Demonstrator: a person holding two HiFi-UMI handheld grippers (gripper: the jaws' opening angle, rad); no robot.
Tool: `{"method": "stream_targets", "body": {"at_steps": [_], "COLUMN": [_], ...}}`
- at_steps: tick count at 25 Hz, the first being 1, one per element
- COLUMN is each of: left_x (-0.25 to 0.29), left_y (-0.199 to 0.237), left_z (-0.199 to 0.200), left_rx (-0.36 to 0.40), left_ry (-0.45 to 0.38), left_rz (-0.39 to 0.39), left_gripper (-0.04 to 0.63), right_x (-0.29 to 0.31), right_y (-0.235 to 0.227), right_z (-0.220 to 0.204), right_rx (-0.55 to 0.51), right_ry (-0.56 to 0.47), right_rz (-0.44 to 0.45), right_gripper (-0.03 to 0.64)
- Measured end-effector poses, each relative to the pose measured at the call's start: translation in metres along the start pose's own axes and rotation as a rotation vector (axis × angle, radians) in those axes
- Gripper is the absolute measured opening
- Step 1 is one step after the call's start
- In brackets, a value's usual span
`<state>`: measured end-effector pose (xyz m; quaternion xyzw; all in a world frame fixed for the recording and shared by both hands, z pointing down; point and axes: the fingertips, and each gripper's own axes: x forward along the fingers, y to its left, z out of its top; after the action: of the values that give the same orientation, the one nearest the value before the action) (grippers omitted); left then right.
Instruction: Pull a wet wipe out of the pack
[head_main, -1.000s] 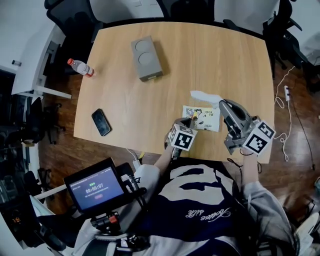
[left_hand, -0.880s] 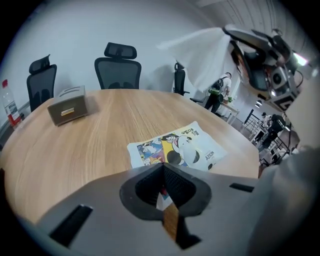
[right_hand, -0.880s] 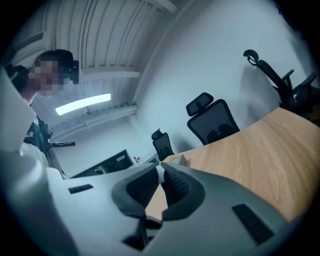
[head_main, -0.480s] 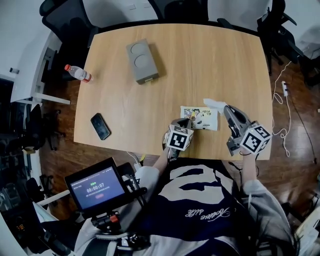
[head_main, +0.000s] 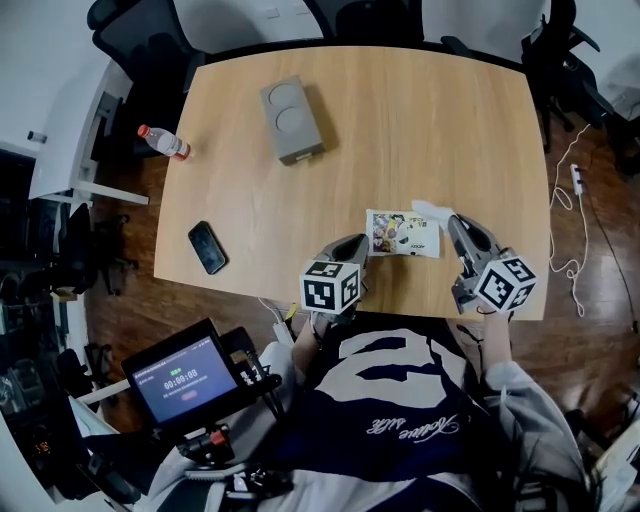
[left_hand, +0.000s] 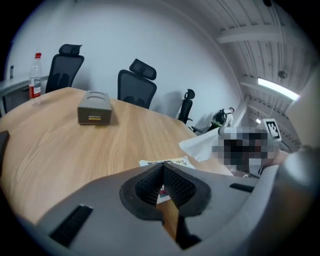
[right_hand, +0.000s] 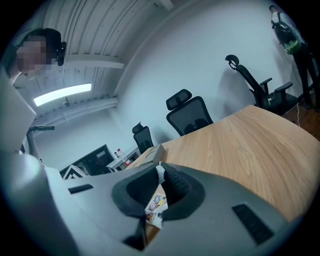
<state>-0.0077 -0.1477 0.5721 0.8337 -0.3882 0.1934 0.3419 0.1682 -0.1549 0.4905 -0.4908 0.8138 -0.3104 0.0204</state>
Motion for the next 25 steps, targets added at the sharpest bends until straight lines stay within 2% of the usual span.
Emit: {"method": "stream_targets", "body": {"at_steps": [3,5,7,13,19,25], "left_x": [-0.029,-0.048,-0.057,-0.072,-0.079,-0.086], "left_y": [0.0,-0.003,-0.007,-0.024,-0.04,-0.06], "left_z": [0.011,0.019,0.026,0.025,0.006,-0.005], "left_rx": [-0.089,-0.121,-0.11,-0.006,-0.009,-0.034], "left_ry": [-0.077,-0.122,-0.146,-0.156,-0.138,-0.165], "left_rz": [-0.024,-0.035,-0.045,-0.102,-0.136,-0.11], "left_gripper": [0.003,0.003,0.003,0.003,0.003,0.003], "right_x": [-0.007,-0.015,-0.021,-0.035,-0.054,-0.079], "right_y": [0.01,0.02,0.027,0.039,0.044,0.047], "right_z": [0.0,0.003,0.003,-0.008,-0.019,-0.02], "right_rx": [-0.014,-0.022,-0.026,-0.036,-0.042,-0.075], "right_ry": [-0.024,-0.042,-0.061,-0.104,-0.108,-0.095], "right_rz": [-0.023,-0.043,-0.061,-0.139,-0.181,-0.166], "right_gripper": [0.006,0.006,0.006,0.006,0.006,0.006]}}
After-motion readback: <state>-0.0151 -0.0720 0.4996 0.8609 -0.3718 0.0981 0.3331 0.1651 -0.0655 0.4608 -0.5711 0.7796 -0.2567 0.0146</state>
